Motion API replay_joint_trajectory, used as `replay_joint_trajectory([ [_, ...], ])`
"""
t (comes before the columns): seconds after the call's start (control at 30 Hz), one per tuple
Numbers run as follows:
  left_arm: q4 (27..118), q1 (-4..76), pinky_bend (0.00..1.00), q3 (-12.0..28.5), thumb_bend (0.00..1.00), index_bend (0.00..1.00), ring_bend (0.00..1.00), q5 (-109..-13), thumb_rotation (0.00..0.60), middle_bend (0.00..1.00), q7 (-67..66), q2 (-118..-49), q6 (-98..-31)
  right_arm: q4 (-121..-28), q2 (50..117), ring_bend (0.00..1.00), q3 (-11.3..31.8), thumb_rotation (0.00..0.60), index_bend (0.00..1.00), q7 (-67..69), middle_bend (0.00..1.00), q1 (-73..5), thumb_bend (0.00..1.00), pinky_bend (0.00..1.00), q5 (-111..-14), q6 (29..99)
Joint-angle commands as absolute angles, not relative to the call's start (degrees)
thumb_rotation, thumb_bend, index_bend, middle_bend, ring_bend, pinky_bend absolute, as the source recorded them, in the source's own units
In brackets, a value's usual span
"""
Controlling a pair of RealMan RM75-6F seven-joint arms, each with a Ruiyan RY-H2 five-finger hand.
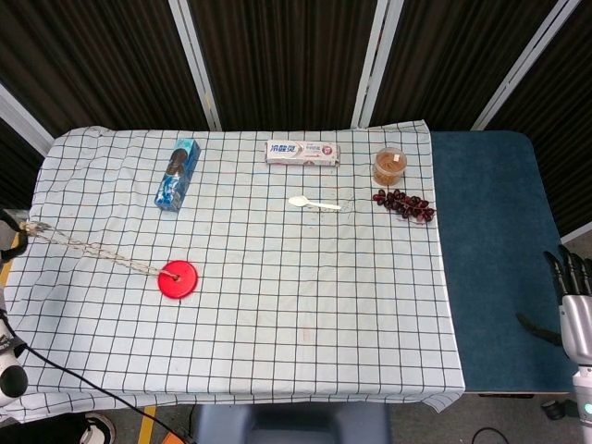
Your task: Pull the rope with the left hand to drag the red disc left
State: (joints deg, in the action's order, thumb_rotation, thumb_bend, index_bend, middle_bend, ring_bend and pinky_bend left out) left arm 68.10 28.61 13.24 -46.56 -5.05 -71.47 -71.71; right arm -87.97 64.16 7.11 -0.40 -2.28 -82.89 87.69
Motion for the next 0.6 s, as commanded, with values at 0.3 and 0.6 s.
replay_joint_trajectory([
  [0.3,67.74,27.15,0.09,16.13,0.81,0.90,0.02,-52.67,0.600,0.28,-6.49,-74.22,-79.12,-87.25,64.39,0.00,6.77,0.600,0.00,0.40,0.00,-2.23,0.27,0.00,-82.83,87.41],
  [0.6,76.64,27.64,0.10,13.65,0.76,0.89,0.07,-65.46,0.600,0.32,0.24,-76.49,-81.66,-86.75,64.78,0.00,6.73,0.600,0.00,0.86,0.00,-2.27,0.27,0.00,-82.48,87.12],
])
